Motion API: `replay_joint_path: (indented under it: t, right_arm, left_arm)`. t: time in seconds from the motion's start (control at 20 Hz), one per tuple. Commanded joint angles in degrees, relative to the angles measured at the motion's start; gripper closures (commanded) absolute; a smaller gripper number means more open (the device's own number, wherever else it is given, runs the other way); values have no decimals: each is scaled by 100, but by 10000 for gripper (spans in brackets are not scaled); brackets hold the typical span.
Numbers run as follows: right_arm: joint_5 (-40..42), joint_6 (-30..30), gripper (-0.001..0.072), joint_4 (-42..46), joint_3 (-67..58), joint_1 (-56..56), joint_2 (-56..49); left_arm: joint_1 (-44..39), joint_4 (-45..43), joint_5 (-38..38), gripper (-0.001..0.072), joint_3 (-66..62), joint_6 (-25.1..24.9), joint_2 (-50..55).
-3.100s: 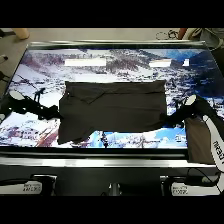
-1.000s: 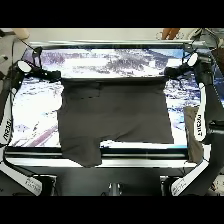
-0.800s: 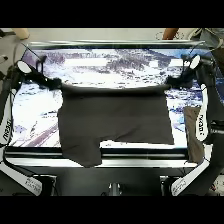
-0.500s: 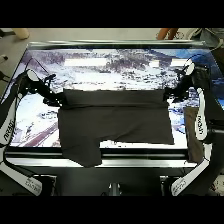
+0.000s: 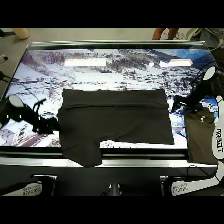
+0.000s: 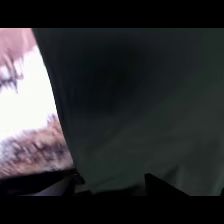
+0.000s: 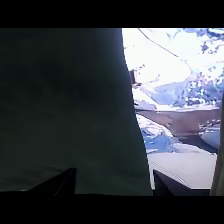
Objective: Fold the shirts.
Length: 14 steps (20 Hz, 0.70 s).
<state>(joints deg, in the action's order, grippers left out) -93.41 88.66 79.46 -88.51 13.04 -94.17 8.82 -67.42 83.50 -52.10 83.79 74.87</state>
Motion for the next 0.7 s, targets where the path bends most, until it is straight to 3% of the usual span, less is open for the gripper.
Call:
replay_joint_path:
  t: [0.0,0.35,0.5,0.55,0.65]
  right_arm:
    - [118,-87,210,-63,455,39,238]
    - [13,-83,209,72,634,39,262]
    - [151,-151,199,70,1438,39,444]
    - [216,-205,163,70,1792,39,533]
    - [319,-302,157,68,2398,39,647]
  left_arm:
    - [26,374,-614,217,1996,-136,-1069]
    - [-415,708,-1401,220,2481,-55,-964]
    - [-586,706,-1718,544,2481,42,-881]
    - [-584,706,-1762,658,2474,39,-883]
    - [-579,702,-1762,672,2441,-17,-901]
